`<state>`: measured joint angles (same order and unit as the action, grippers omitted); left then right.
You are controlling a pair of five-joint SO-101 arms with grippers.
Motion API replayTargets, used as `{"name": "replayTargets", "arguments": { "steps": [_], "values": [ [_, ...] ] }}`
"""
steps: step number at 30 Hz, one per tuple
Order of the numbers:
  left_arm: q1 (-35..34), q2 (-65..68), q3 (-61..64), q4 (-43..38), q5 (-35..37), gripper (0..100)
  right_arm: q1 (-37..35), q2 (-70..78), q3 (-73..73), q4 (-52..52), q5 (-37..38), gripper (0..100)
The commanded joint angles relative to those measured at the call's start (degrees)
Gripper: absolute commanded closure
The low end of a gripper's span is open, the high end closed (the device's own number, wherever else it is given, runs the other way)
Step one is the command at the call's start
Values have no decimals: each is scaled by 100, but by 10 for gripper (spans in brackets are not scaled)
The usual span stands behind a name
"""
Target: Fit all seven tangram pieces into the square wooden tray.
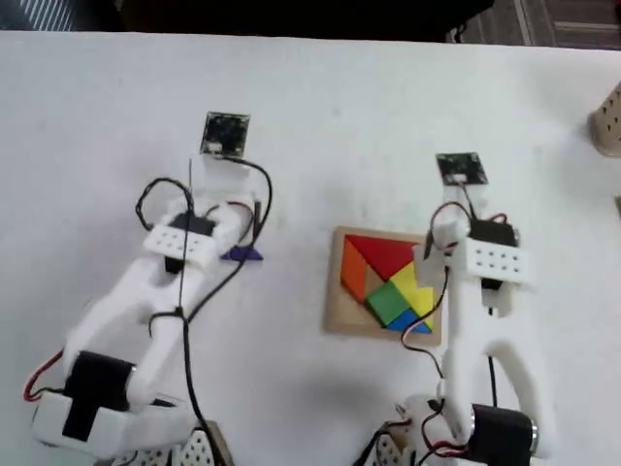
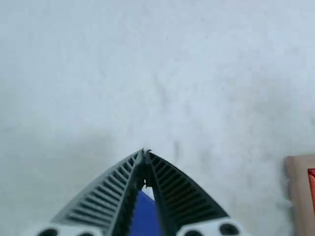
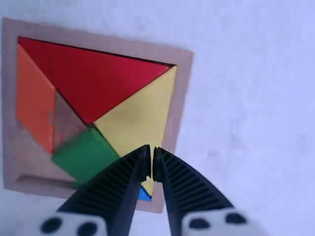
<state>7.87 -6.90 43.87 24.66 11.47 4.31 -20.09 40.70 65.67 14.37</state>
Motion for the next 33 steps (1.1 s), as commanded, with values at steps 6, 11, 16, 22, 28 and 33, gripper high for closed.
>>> {"name": "replayTargets", "arguments": {
  "steps": [6, 11, 16, 22, 28, 33],
  "values": [
    [-593, 884, -967, -202, 26, 977, -1455, 4, -123, -514, -237, 981],
    [-593, 1007, -1064, -193, 26, 977, -1798, 22, 404, -1420, -193, 981],
    [-593, 1024, -1073, -193, 18, 977, -1719, 22, 826, -1534, -176, 981],
    [-576, 1033, -1073, -202, 18, 977, -1692, -13, 1292, -1525, 202, 981],
    [-585, 1042, -1073, -202, 18, 977, -1692, -40, 1363, -1349, 220, 981],
    [-585, 1042, -1073, -202, 18, 977, -1912, -40, 1389, -1015, 220, 981]
  ]
}}
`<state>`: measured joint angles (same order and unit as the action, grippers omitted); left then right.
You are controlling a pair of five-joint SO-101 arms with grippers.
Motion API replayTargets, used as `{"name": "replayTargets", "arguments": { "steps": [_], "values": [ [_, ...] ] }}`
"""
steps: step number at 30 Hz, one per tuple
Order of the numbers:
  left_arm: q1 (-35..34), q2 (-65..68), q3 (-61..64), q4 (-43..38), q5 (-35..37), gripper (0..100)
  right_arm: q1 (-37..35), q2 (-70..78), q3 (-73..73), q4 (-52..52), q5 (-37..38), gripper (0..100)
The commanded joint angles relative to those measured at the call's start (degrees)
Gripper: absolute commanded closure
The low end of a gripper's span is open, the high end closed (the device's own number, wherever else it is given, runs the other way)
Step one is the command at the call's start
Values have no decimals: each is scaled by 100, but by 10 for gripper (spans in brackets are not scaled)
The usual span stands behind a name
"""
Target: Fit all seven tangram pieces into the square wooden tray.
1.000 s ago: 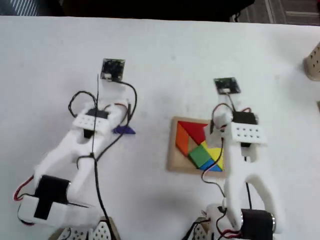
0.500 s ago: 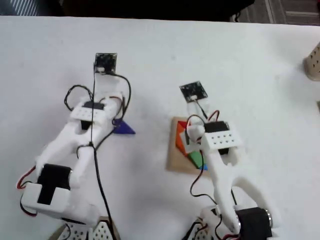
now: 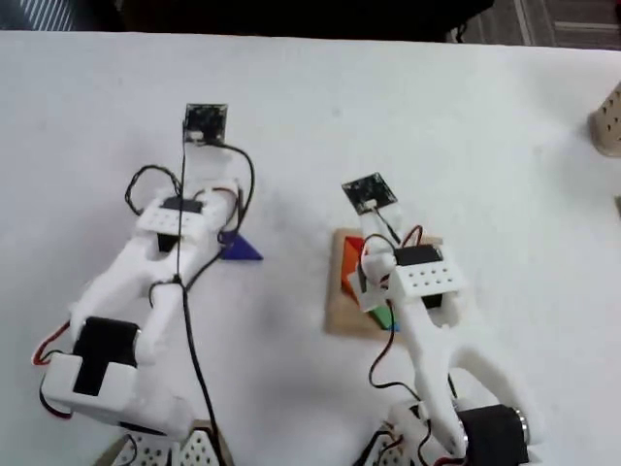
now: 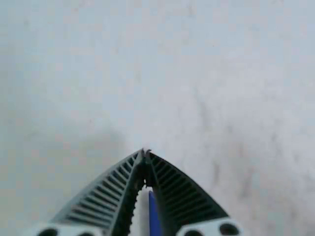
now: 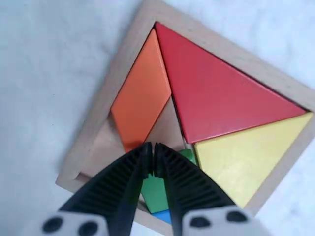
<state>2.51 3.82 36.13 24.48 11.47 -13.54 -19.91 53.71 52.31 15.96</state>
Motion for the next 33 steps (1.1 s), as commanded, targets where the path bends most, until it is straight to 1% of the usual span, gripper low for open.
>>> {"name": "replayTargets", "arguments": {
  "steps": [1, 6, 9, 12, 16, 23, 28, 33],
  "values": [
    [-48, -22, -299, -193, 18, 977, -189, -57, 88, 365, 53, 981],
    [-48, -22, -299, -202, 18, 977, 4, -57, -343, 268, -9, 981],
    [-57, -22, -299, -202, 18, 977, 101, 13, -519, 198, -229, 981],
    [-57, -22, -299, -202, 18, 977, 110, 154, -316, -92, -132, 981],
    [-48, -22, -299, -193, 18, 977, 136, 558, -352, -171, -53, 981],
    [-40, -22, -299, -185, 18, 977, 101, 1420, -1143, -119, -79, 981],
    [-40, -22, -299, -185, 18, 977, 101, 2053, -1837, 233, -53, 981],
    [-48, -22, -299, -202, 18, 977, 145, 2018, -2092, 259, 0, 981]
  ]
}}
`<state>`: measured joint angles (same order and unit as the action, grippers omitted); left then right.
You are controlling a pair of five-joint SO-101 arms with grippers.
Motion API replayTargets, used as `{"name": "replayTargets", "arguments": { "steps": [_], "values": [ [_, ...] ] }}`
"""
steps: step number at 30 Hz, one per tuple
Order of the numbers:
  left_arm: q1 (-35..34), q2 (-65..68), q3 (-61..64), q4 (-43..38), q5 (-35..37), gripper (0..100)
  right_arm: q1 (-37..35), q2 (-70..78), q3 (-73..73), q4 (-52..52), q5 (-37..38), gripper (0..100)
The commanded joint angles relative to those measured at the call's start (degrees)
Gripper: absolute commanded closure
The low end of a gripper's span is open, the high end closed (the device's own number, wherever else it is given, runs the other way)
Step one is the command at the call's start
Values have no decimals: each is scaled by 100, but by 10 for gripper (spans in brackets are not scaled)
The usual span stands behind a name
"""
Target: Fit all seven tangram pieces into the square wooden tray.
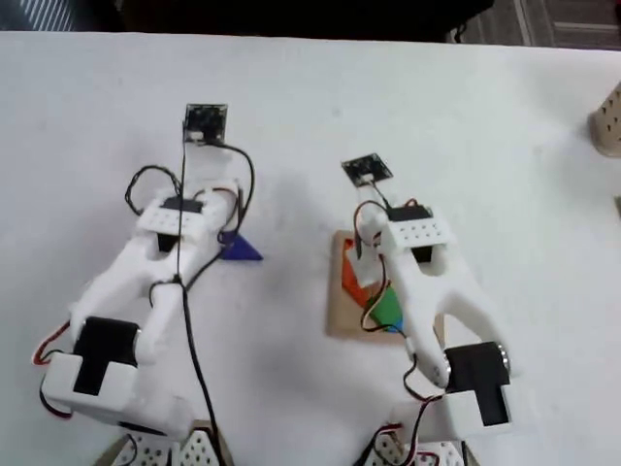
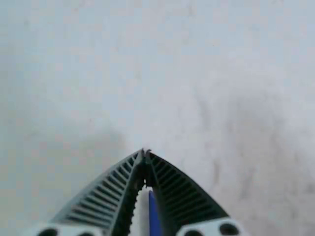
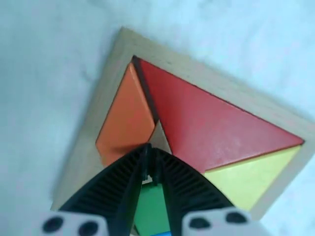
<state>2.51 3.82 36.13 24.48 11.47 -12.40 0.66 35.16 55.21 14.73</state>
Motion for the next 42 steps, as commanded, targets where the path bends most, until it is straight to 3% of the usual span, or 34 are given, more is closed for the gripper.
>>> {"name": "replayTargets", "arguments": {
  "steps": [1, 7, 15, 20, 31, 42],
  "values": [
    [-48, -22, -299, -211, 18, 977, 31, -189, -193, -13, 202, 981],
    [-48, -22, -299, -229, 18, 977, -198, -1763, 818, 48, -35, 981],
    [-48, -22, -299, -229, 18, 977, -1305, -3011, 2013, -127, -492, 981],
    [-48, -22, -299, -229, 18, 977, -1200, -2510, 2303, -804, -466, 981],
    [-48, -22, -299, -229, 18, 976, -699, -1429, 1415, -760, -510, 981],
    [-57, -57, -299, -220, 18, 976, -699, -2360, 1582, -277, -466, 981]
  ]
}}
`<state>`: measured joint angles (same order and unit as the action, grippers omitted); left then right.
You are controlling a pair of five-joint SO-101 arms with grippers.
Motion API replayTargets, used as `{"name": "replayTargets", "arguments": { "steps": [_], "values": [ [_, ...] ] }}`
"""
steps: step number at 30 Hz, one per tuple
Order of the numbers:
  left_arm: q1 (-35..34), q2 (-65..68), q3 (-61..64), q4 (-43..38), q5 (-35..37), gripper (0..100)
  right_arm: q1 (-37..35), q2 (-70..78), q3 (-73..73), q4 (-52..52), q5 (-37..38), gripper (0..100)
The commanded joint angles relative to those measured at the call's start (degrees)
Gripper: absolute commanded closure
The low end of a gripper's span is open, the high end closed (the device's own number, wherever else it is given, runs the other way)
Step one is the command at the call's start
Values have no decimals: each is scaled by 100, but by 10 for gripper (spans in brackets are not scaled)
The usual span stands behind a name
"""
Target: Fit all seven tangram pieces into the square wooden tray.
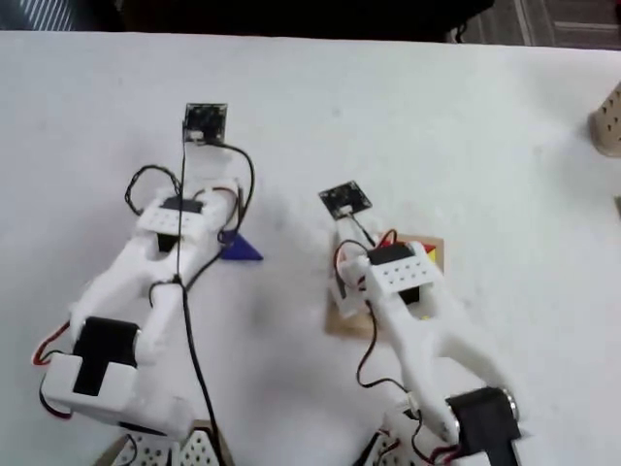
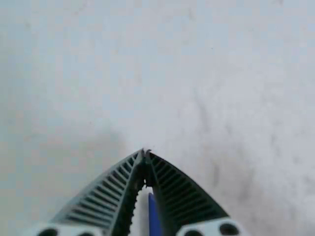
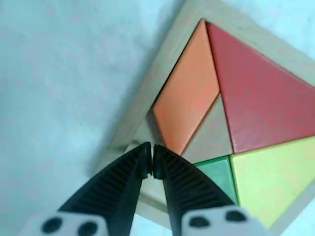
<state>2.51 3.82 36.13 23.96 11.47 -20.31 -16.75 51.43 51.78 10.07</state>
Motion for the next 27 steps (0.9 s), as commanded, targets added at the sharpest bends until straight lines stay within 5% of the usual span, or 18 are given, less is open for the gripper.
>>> {"name": "replayTargets", "arguments": {
  "steps": [1, 6, 10, 16, 27],
  "values": [
    [-57, -57, -299, -167, 18, 976, 92, -866, 105, 66, 0, 981],
    [48, -66, -281, 114, 53, 891, 101, -1851, 923, -435, 9, 978],
    [382, -66, -457, 1389, 70, 789, 101, -2062, 1134, -549, 167, 978],
    [136, -66, -510, 3042, 193, 789, 101, -1842, 1108, -760, 246, 978],
    [-127, -13, -448, 2690, 1996, 727, 101, -1745, 1099, -875, 492, 978]
  ]
}}
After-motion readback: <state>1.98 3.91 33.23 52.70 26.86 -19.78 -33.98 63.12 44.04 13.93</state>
